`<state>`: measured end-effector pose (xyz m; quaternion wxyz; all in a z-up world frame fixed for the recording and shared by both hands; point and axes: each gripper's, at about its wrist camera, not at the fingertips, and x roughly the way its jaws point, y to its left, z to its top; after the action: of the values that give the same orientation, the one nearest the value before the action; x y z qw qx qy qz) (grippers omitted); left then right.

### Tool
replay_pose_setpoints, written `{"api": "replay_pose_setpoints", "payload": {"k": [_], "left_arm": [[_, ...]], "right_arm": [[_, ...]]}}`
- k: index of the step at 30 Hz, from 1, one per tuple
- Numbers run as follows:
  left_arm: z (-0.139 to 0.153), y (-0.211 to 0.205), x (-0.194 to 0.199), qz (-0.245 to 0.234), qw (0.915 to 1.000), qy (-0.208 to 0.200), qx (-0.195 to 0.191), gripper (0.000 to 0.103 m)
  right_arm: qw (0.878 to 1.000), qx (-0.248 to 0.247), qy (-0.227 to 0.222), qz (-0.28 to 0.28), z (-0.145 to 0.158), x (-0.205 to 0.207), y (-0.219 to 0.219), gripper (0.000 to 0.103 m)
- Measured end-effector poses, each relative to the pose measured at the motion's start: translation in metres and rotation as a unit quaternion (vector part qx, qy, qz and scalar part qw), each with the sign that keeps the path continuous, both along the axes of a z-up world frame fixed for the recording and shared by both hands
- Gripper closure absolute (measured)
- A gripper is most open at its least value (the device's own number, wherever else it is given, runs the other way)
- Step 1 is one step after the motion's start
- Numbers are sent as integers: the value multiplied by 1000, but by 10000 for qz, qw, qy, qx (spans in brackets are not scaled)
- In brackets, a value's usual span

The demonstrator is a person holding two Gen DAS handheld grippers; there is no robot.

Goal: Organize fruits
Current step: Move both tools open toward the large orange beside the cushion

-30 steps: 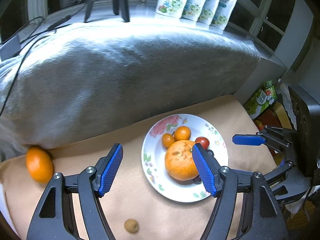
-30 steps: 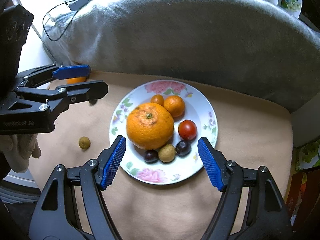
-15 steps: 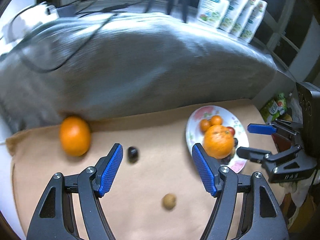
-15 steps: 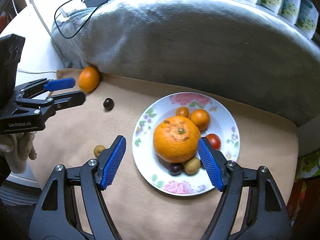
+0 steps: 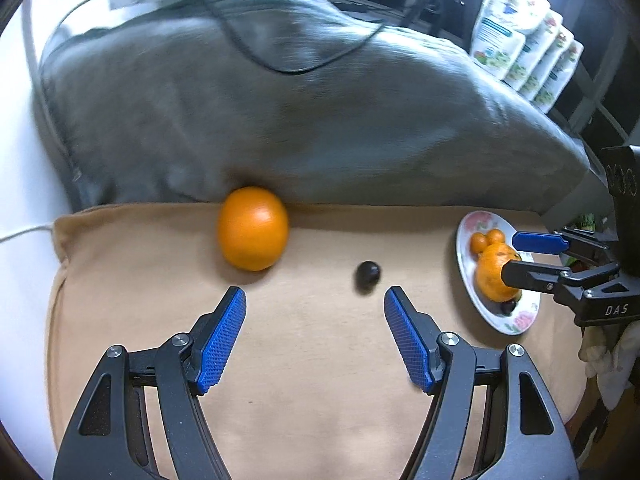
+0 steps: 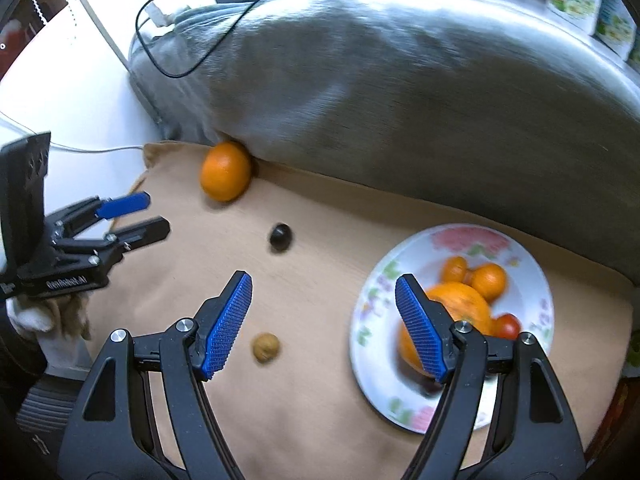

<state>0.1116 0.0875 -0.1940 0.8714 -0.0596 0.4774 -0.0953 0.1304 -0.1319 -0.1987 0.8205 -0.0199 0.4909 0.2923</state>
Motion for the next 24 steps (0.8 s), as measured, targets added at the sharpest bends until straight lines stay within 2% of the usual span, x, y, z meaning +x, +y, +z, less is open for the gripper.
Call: {"api": "replay_pose_setpoints", "payload": {"k": [13,24], "left_arm": [[-17,52,9,56,9996,-170,-204,31],[-42,63,23,-8,9986,-214,-488,31]], "right_arm": [[9946,930,353,-310,-15,28,77,26],[9895,1156,540,-681,-37,53,109,26]]}}
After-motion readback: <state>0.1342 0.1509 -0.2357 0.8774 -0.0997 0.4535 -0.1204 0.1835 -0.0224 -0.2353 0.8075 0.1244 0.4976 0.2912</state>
